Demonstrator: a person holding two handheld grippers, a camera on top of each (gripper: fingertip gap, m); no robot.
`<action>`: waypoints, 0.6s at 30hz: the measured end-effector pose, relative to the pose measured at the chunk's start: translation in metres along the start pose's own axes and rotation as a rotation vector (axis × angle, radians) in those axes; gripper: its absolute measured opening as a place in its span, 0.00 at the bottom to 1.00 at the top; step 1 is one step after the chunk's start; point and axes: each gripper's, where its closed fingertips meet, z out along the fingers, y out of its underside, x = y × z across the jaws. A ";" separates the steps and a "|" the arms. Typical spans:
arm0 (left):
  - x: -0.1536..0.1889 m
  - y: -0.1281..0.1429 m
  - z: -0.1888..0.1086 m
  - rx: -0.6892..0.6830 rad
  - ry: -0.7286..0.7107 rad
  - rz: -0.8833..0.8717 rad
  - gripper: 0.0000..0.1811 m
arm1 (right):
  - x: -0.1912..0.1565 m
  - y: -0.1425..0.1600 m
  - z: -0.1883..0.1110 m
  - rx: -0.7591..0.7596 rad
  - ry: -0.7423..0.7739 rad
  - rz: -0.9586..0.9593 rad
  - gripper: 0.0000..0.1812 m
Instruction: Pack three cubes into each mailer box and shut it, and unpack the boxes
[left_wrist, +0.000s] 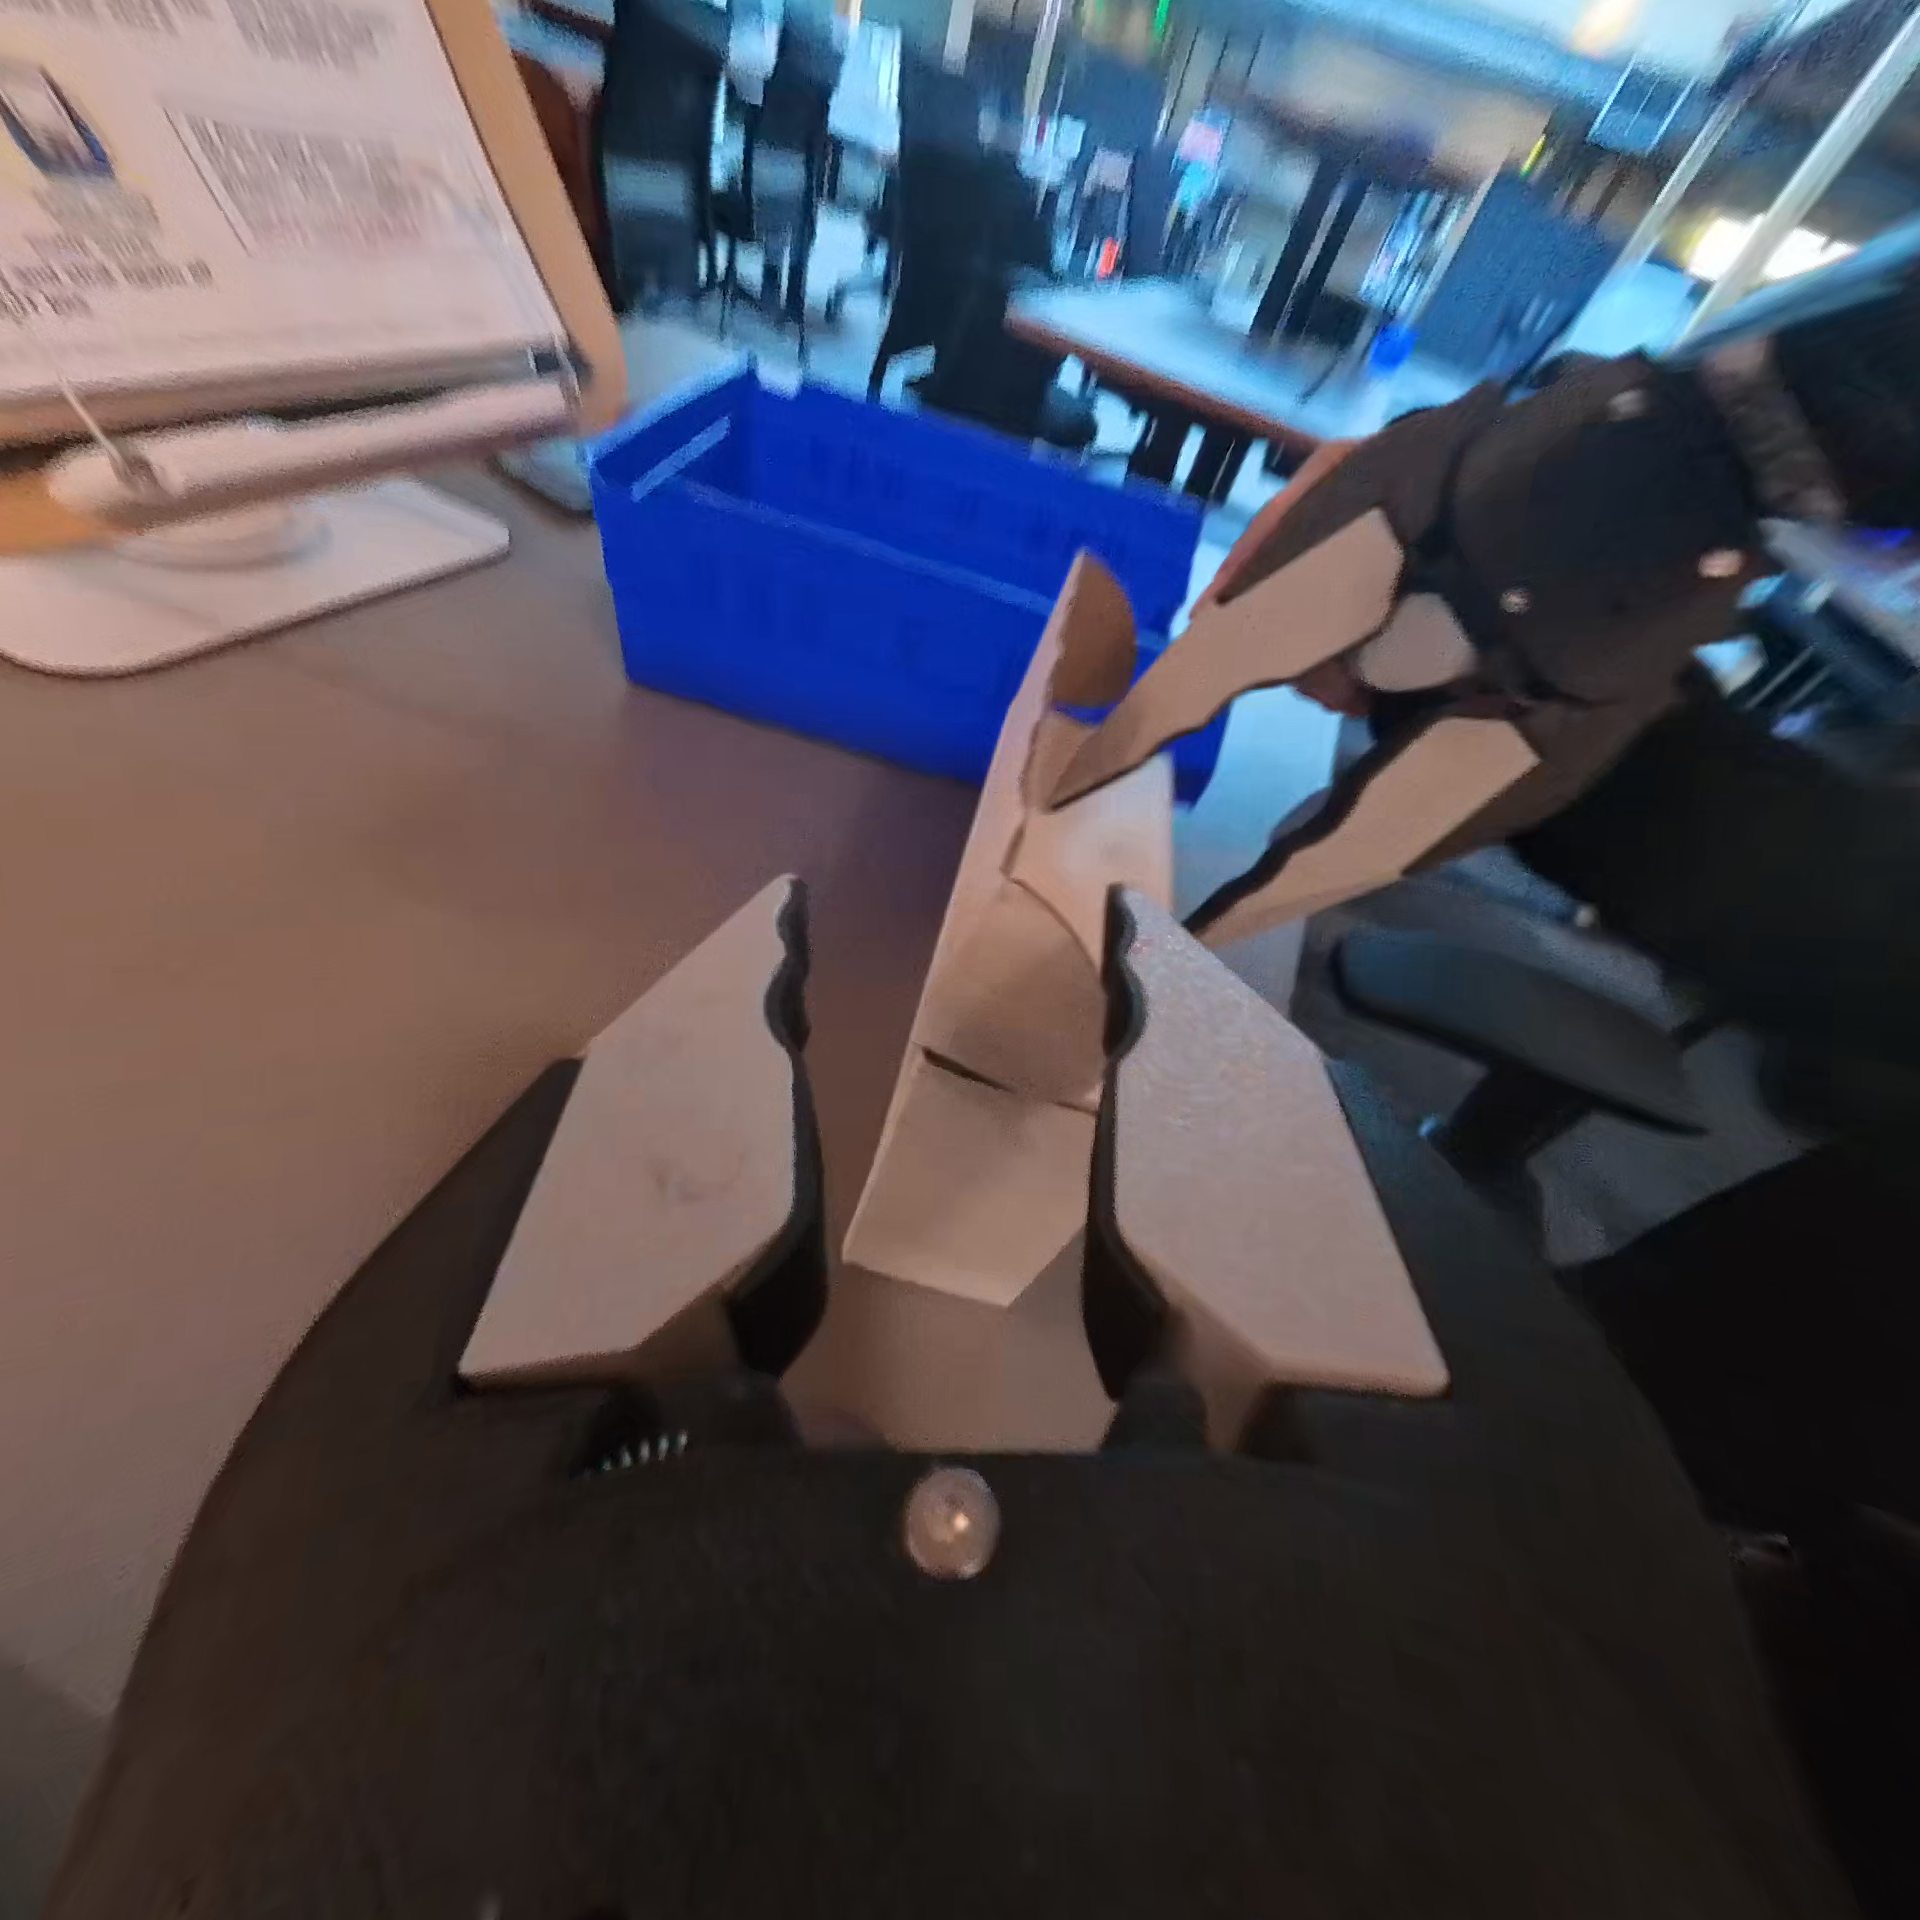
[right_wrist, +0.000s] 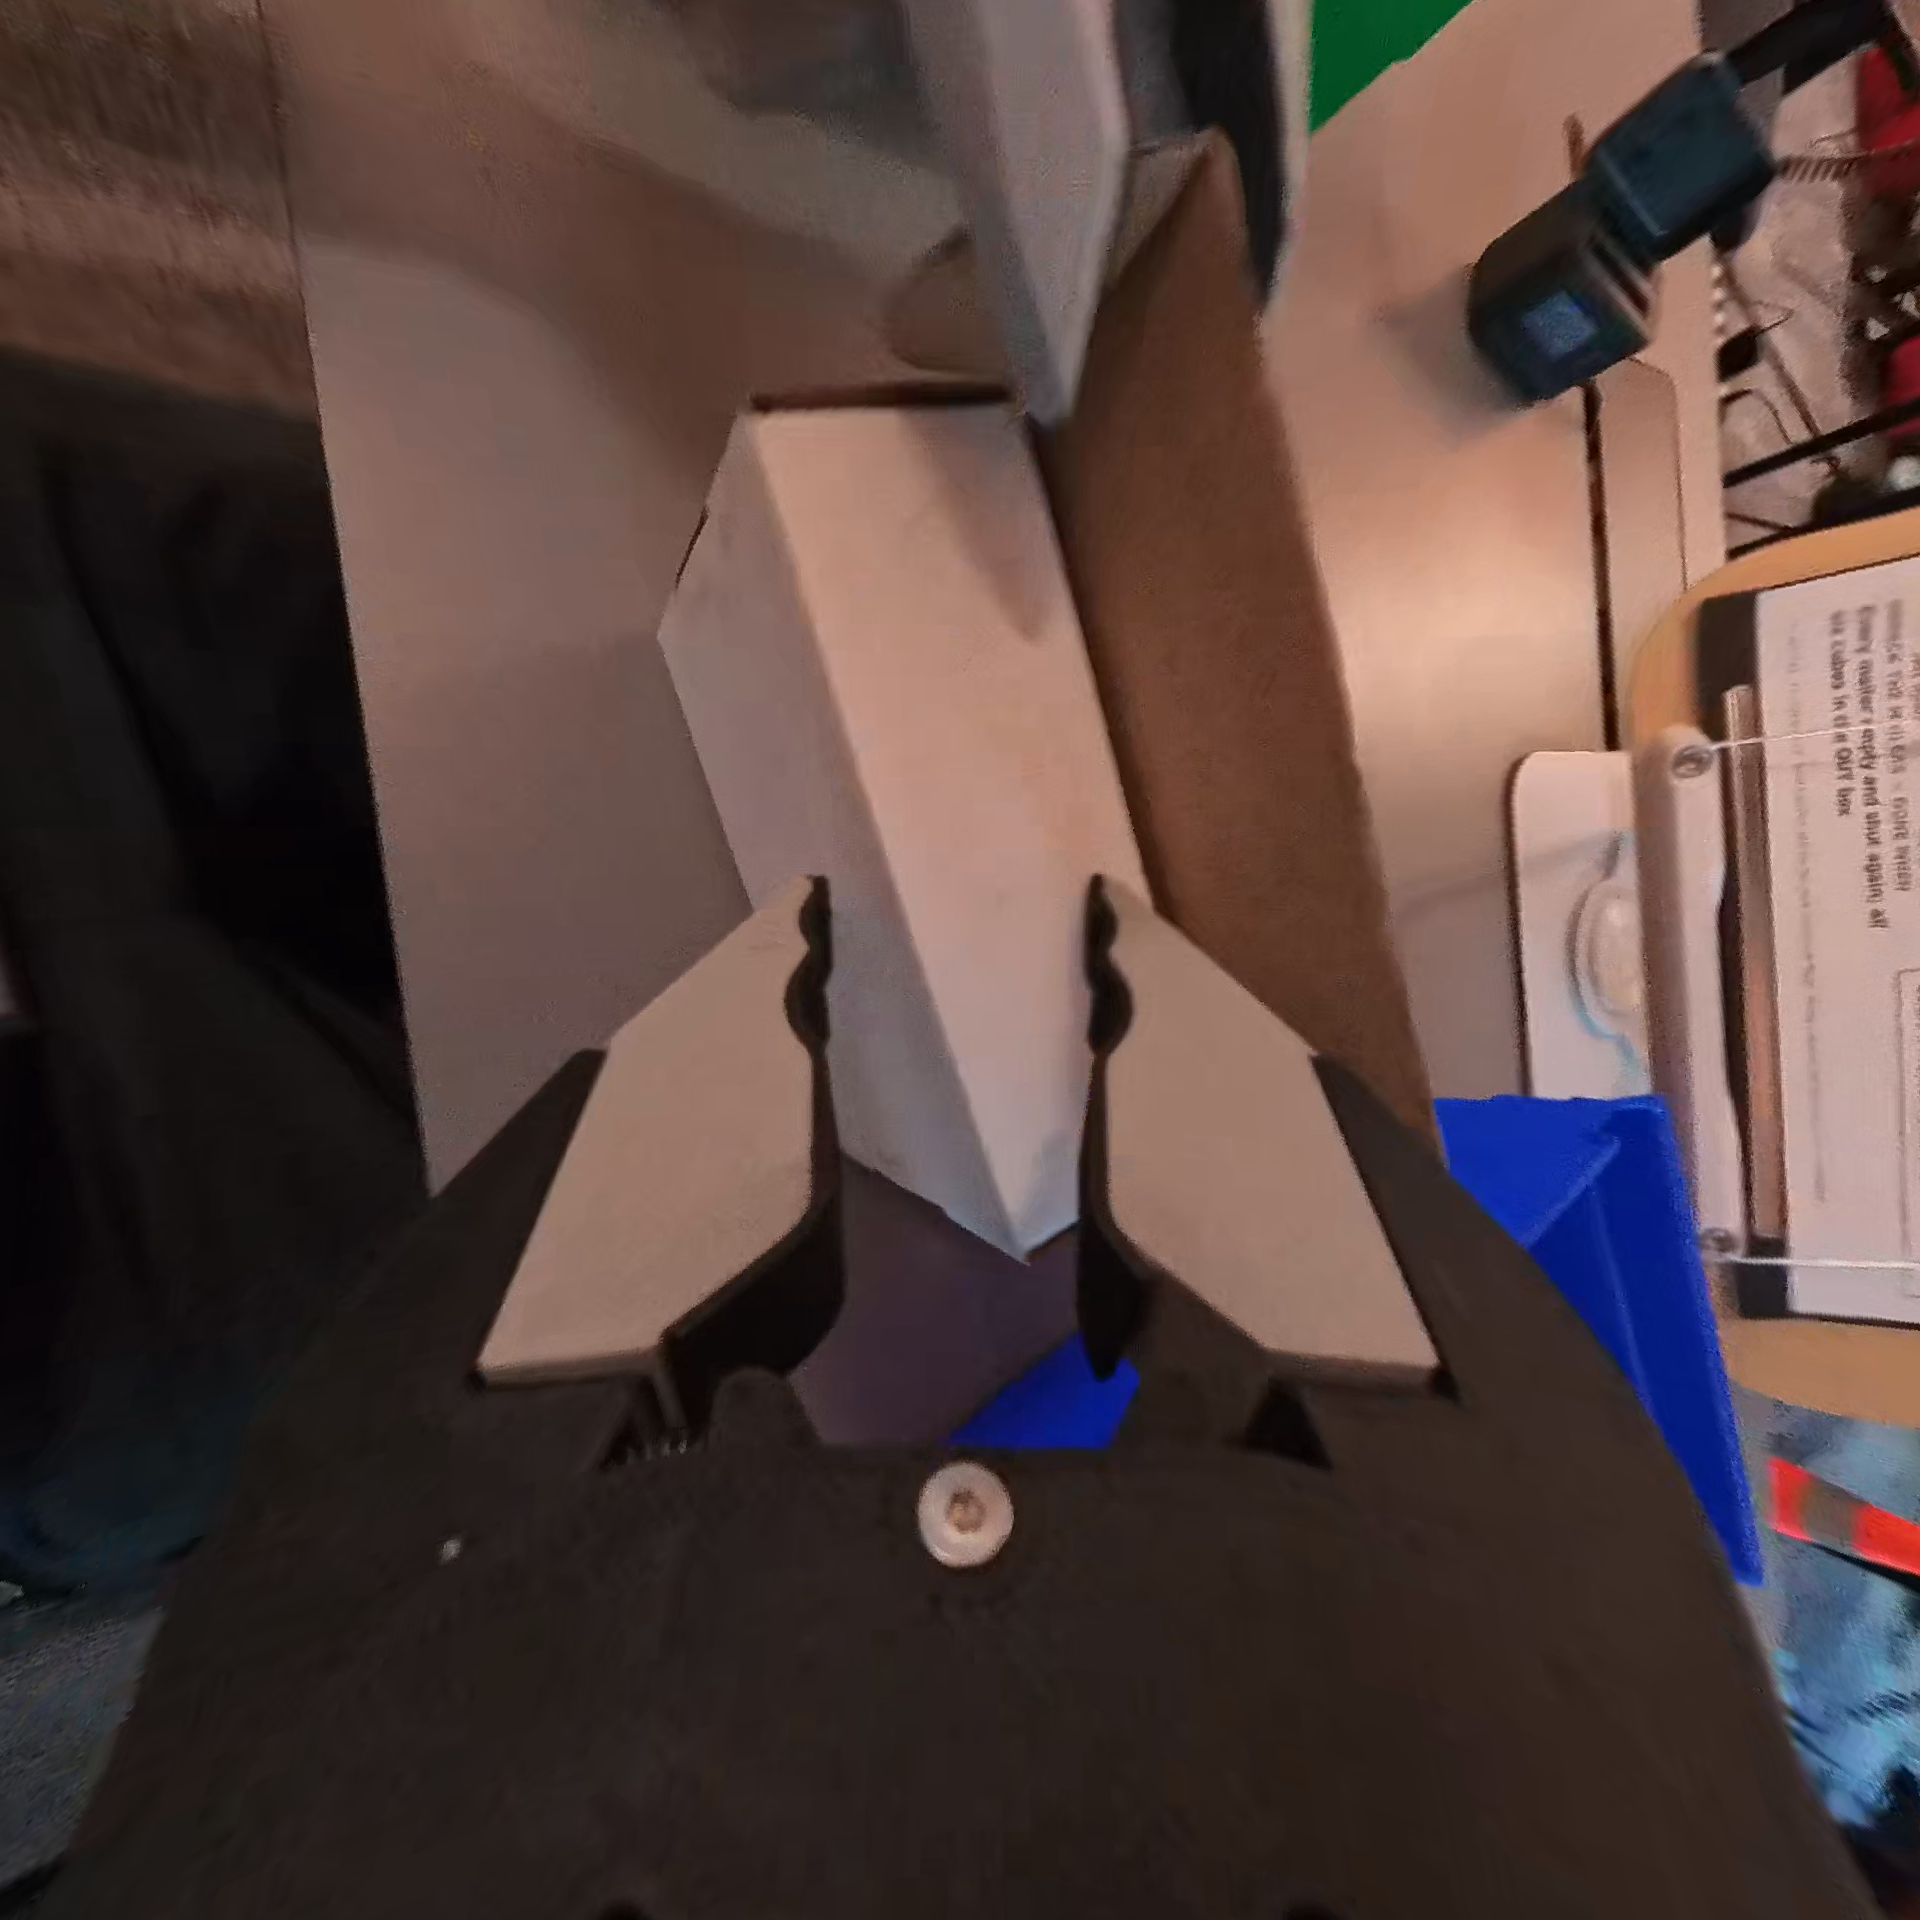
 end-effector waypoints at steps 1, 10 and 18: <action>-0.001 0.006 0.008 -0.060 -0.004 0.005 0.30 | -0.003 0.003 0.006 -0.009 0.025 -0.030 0.32; 0.007 -0.051 0.004 0.077 -0.060 -0.006 0.10 | -0.076 0.004 -0.020 0.122 0.038 -0.275 0.00; -0.007 -0.055 0.007 0.127 -0.091 -0.133 0.11 | -0.069 0.018 -0.019 0.181 -0.098 0.041 0.14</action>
